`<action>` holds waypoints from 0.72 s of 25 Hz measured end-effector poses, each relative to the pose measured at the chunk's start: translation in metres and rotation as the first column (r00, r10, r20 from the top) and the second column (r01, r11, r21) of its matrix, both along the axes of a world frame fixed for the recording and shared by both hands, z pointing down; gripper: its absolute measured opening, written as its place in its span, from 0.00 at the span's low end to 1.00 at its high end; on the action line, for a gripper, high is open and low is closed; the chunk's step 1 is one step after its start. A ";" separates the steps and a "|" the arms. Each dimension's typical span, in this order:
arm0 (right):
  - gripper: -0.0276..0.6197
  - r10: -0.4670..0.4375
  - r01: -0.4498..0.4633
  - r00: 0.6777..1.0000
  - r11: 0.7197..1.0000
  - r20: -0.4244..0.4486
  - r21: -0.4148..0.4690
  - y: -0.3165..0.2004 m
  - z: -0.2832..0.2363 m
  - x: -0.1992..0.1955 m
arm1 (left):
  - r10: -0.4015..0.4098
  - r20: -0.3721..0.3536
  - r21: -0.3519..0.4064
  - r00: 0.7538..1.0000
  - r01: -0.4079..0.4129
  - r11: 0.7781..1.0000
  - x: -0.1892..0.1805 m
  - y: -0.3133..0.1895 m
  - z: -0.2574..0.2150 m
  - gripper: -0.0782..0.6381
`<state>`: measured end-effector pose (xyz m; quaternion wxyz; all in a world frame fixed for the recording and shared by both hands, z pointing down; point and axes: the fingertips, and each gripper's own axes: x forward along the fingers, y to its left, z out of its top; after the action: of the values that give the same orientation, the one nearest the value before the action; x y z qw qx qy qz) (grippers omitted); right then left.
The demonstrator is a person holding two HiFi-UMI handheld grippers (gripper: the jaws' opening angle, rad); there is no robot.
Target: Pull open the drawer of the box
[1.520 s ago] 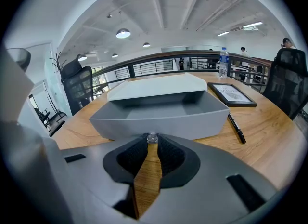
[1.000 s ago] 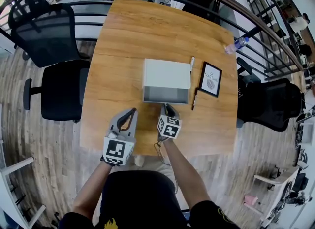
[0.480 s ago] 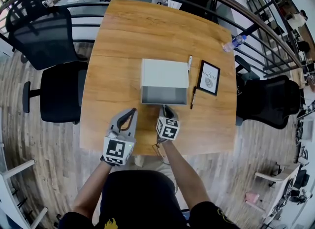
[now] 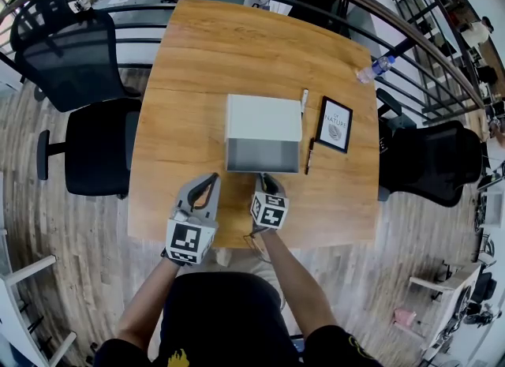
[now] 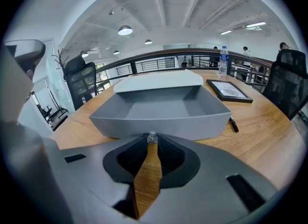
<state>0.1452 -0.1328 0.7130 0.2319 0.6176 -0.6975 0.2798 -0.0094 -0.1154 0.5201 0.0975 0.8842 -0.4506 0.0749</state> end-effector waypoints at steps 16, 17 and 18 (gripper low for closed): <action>0.14 -0.024 0.024 1.000 1.000 -0.006 0.007 0.016 -0.002 0.002 | 0.018 0.004 0.001 1.000 -0.018 1.000 0.007 0.007 -0.001 0.13; 0.14 -0.025 0.025 1.000 1.000 -0.007 0.008 0.016 -0.002 0.002 | 0.018 0.004 0.001 1.000 -0.018 1.000 0.006 0.007 -0.002 0.13; 0.14 -0.025 0.025 1.000 1.000 -0.008 0.009 0.015 -0.003 0.001 | 0.017 0.003 0.001 1.000 -0.017 1.000 0.005 0.006 -0.002 0.13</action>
<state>0.1461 -0.1173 0.7100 0.2355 0.6108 -0.7056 0.2715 -0.0041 -0.1090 0.5184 0.0957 0.8880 -0.4431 0.0770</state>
